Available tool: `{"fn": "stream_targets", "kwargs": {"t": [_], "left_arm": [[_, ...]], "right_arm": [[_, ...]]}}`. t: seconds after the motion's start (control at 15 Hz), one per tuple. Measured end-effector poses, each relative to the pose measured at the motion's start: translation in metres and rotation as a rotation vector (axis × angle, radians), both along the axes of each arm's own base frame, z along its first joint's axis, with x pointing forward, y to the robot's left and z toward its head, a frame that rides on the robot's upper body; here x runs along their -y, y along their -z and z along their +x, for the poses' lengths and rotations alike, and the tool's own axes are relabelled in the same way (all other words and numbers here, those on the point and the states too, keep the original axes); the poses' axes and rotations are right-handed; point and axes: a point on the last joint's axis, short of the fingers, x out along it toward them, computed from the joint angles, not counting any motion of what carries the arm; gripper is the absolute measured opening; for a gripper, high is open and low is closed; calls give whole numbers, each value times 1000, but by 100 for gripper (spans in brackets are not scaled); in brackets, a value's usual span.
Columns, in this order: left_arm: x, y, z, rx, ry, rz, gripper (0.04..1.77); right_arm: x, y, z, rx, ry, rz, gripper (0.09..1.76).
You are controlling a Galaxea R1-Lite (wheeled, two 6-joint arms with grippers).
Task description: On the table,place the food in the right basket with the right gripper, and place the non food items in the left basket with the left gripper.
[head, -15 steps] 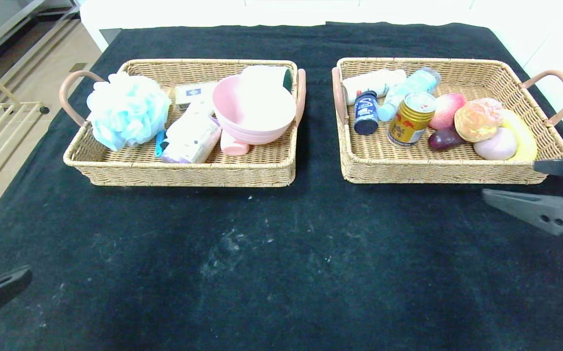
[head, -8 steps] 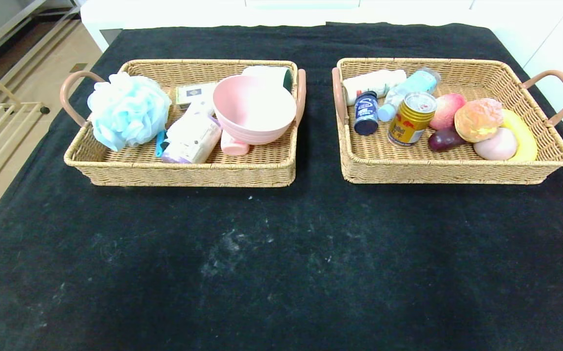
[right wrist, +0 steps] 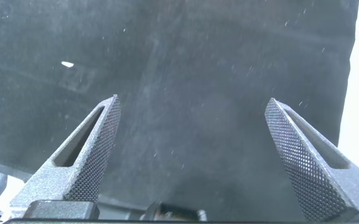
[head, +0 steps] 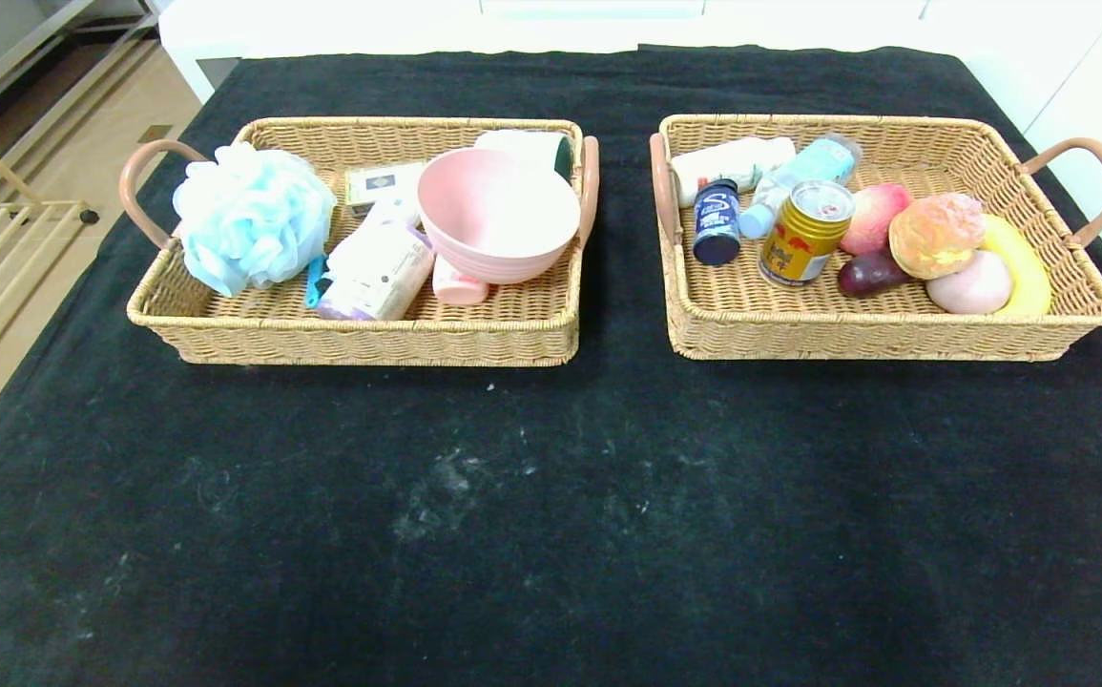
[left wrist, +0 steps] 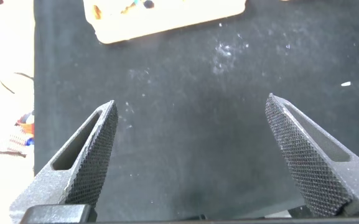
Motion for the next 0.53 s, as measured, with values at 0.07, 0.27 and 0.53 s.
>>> {"fn": "stream_targets", "kwargs": {"t": [0.07,0.27,0.53], "left_arm": [[1,4,-3,-1,0,0,172],[2,29,-6,-15,27,-1,172],[4,70,0,-24,49,-13,172]], "right_arm": [[-1,9,-2,-4,7,11,170],[-2,34,-8,4,16,38,170],[-3,59,0,148,-1,84,170]]}}
